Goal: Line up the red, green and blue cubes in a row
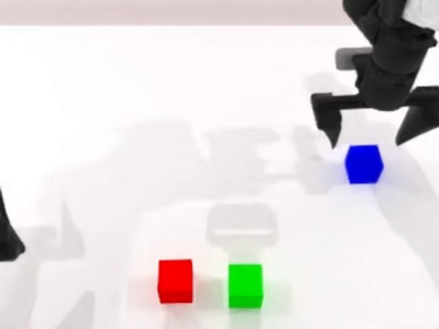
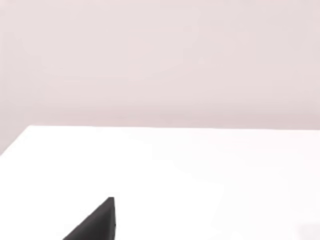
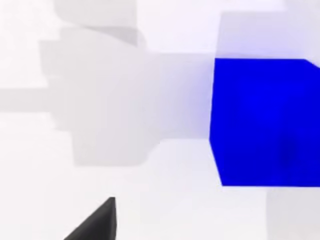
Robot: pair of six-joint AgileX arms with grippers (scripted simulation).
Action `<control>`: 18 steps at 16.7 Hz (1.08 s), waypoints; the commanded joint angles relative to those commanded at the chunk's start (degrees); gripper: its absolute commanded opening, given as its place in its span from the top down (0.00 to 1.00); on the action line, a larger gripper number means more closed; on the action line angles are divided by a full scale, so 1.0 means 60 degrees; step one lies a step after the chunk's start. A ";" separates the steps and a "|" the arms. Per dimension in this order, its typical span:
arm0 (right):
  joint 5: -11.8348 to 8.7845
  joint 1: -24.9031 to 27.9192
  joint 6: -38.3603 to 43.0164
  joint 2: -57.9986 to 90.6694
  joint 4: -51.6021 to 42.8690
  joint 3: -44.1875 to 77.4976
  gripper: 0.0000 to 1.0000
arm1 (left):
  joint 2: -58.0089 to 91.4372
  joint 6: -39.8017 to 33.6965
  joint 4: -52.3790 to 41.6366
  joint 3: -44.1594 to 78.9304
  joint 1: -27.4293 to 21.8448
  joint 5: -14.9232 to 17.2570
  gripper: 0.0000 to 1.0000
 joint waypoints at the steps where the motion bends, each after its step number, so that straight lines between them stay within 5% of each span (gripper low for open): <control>1: -0.0003 -0.0155 -0.0155 0.0047 -0.0006 0.0078 0.00 | 0.0000 0.0000 0.0000 0.0000 0.0000 0.0000 0.00; 7: 0.0000 -0.0188 -0.0194 0.0073 0.0159 -0.0060 0.00 | 0.0000 0.0000 0.0000 0.0000 0.0000 0.0000 0.00; 18: 0.0004 -0.0194 -0.0183 0.0980 0.2912 -0.1896 0.00 | 0.0000 0.0000 0.0000 0.0000 0.0000 0.0000 0.00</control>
